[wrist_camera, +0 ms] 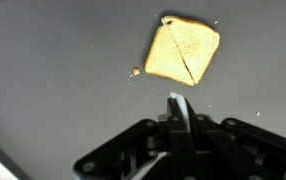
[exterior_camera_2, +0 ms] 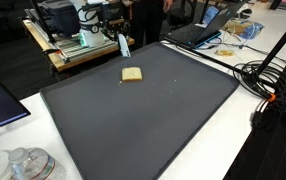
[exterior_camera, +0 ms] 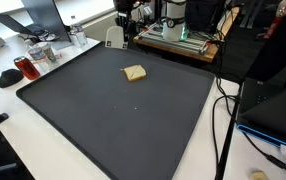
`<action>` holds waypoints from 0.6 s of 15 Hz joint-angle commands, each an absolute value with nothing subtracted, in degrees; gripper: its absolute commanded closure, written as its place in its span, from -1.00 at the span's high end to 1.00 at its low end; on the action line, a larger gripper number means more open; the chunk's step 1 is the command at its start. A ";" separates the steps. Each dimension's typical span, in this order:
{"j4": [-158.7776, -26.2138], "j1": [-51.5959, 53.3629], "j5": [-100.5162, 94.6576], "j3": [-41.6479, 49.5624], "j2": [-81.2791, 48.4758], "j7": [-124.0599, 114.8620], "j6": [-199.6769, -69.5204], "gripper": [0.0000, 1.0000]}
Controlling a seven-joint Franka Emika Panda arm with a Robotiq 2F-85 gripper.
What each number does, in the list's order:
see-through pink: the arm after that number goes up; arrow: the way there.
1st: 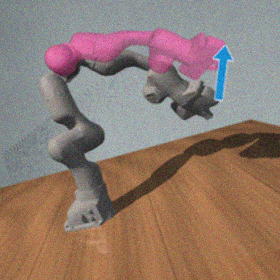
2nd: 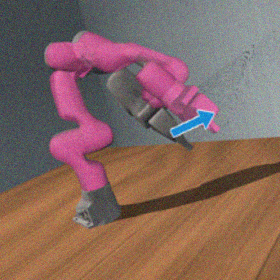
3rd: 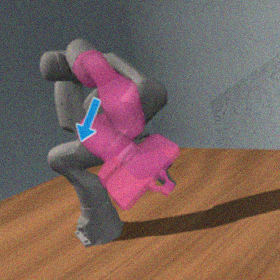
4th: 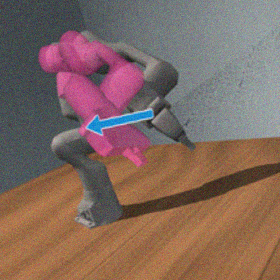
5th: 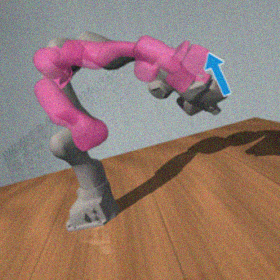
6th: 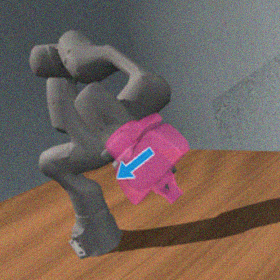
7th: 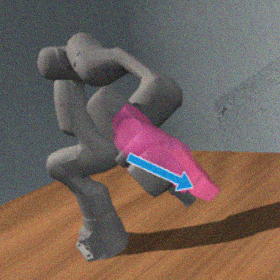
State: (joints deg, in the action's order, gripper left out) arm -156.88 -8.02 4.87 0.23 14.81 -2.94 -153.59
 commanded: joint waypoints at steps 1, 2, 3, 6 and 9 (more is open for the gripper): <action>-158.65 -8.61 -2.82 -3.34 19.40 -12.64 -152.29 -0.98; -157.27 -8.37 -3.93 -4.32 19.00 -14.51 -150.85 -0.98; -157.30 -8.08 -4.71 -5.20 19.71 -16.01 -150.23 -0.98; -157.67 -7.30 -6.60 -7.73 21.85 -19.21 -148.44 -0.98; -157.26 -5.70 -6.86 -10.26 22.19 -20.77 -145.71 -0.98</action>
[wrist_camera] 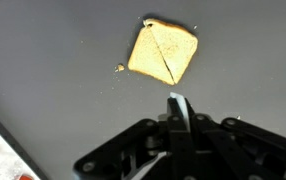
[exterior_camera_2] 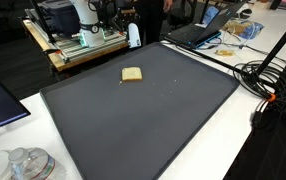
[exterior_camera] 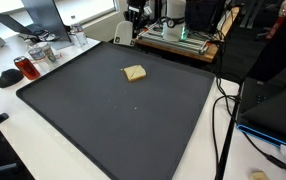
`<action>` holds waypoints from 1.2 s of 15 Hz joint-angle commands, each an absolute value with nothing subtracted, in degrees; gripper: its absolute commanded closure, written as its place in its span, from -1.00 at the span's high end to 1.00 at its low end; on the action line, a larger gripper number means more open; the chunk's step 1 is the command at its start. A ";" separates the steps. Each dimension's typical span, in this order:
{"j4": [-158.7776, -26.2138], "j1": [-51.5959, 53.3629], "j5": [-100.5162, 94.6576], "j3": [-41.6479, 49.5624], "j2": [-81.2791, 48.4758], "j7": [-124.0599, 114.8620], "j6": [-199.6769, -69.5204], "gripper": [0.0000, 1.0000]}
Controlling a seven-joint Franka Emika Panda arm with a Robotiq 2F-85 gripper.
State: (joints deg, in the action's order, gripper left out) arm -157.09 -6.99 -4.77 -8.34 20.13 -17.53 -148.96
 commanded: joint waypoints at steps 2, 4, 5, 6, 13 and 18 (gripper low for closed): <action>-156.12 -4.57 -6.93 -11.79 21.48 -21.69 -142.98 -0.98; -154.41 -3.14 -7.14 -13.39 20.25 -22.37 -139.85 -0.98; -153.55 -2.33 -6.89 -13.77 19.60 -22.34 -138.82 -0.98; -152.52 -1.36 -6.16 -13.90 18.79 -22.04 -137.85 -0.98; -148.68 0.37 -6.17 -13.53 10.11 -25.17 -136.93 -0.98; -148.32 1.09 -5.94 -11.51 2.93 -23.91 -139.28 -0.98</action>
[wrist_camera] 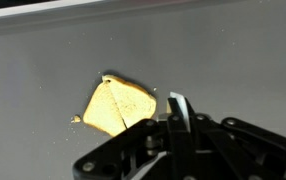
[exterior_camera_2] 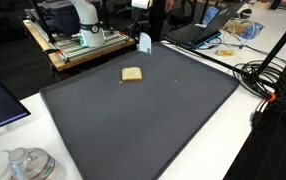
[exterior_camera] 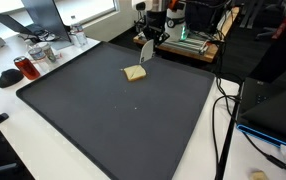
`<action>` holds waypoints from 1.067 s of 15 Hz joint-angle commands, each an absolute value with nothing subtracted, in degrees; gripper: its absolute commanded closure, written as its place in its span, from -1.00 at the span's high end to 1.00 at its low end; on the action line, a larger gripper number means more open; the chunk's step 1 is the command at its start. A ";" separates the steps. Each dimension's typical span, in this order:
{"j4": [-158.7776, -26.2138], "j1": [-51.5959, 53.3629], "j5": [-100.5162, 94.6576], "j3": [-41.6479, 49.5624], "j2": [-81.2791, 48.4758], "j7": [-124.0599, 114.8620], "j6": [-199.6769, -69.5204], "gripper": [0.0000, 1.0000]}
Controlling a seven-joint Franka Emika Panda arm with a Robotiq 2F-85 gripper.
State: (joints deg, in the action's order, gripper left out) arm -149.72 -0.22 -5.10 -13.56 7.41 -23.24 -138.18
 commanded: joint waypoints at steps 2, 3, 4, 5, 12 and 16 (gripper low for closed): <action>-147.91 1.26 -6.63 -10.62 0.64 -24.41 -139.63 -0.98; -147.57 1.40 -6.99 -10.12 -0.35 -24.72 -139.57 -0.98; -147.19 1.57 -6.81 -9.56 -1.27 -24.12 -139.54 -0.98; -146.78 1.75 -6.74 -9.04 -2.09 -23.91 -139.42 -0.98; -143.59 2.99 -9.85 -5.65 -7.27 -22.32 -139.16 -0.98; -142.68 3.45 -10.79 -4.13 -9.89 -20.56 -139.33 -0.98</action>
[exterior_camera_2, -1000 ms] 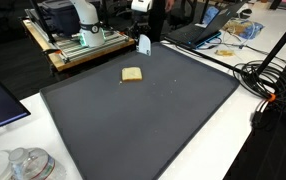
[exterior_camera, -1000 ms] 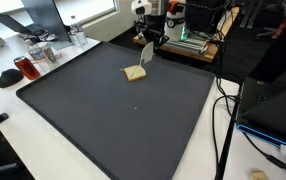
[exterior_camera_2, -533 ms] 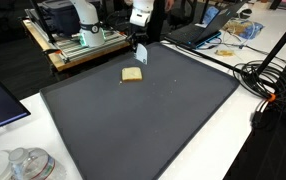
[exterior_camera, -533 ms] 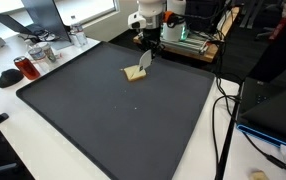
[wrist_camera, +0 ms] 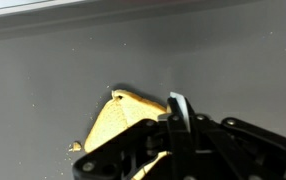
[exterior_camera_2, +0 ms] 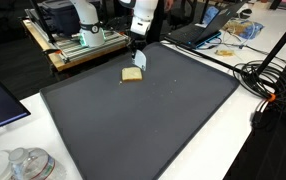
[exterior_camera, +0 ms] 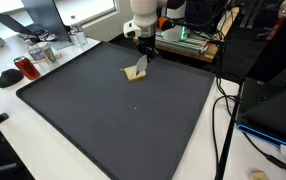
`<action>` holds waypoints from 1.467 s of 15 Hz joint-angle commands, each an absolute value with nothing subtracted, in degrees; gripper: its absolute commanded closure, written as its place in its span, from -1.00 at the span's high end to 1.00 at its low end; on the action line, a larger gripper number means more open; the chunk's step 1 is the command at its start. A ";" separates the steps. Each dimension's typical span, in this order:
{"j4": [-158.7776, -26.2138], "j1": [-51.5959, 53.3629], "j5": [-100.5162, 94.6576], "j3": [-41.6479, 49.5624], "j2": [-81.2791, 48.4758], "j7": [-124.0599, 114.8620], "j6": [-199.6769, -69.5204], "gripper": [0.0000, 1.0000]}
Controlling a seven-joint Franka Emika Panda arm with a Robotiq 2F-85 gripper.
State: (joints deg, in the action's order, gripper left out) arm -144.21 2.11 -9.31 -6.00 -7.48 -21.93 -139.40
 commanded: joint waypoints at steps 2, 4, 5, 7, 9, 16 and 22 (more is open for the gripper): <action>-142.18 3.61 -10.41 -3.60 -11.15 -19.20 -139.42 -0.98; -141.57 3.71 -10.24 -3.18 -12.35 -17.94 -139.62 -0.98; -141.12 3.66 -9.75 -3.14 -12.97 -16.92 -139.52 -0.98; -139.73 3.67 -9.73 -2.91 -14.37 -15.27 -138.79 -0.98; -138.45 3.70 -9.78 -2.84 -15.54 -13.48 -137.92 -0.98; -134.50 3.77 -10.07 -2.62 -19.61 -8.81 -134.74 -0.98; -134.05 3.71 -9.45 -2.53 -21.57 -9.11 -136.41 -0.98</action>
